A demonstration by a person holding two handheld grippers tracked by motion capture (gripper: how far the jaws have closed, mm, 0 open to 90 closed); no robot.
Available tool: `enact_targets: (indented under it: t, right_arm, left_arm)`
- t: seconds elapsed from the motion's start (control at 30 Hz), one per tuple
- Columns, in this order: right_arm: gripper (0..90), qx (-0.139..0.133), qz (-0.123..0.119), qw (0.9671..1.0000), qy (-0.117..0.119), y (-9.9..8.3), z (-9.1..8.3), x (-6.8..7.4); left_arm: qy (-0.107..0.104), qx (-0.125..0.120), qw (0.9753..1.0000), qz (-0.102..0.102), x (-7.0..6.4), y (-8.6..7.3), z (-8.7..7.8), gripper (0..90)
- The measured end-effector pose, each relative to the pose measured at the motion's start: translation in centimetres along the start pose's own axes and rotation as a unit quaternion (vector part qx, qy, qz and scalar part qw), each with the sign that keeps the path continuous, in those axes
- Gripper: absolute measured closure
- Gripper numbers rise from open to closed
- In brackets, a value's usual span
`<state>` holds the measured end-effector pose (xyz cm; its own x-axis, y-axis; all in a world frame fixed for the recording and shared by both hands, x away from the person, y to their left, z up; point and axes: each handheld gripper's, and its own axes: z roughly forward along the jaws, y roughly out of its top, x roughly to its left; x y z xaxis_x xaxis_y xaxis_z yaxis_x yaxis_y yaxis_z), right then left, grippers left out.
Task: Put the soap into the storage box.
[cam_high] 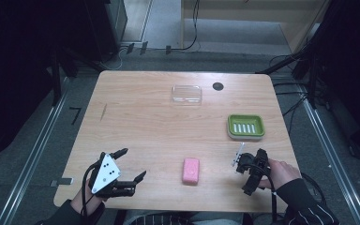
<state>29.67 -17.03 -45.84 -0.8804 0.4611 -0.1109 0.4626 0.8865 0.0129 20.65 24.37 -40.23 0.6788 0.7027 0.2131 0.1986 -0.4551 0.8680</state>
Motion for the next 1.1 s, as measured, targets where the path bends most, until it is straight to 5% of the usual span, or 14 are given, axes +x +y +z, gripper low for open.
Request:
enact_targets:
  t: [0.6, 1.1]
  right_arm:
    - [0.2, -0.011, -0.045, 0.9989, -0.005, 3.0, -0.5, 0.5]
    - [0.0, -0.024, -0.098, 0.9949, 0.002, 6.0, -1.0, 1.3]
  left_arm:
    - [0.003, 0.002, 1.0000, -0.001, 0.0, -0.1, -0.1, 14.0]
    - [0.003, 0.001, 1.0000, -0.002, 0.0, -0.1, -0.2, 14.0]
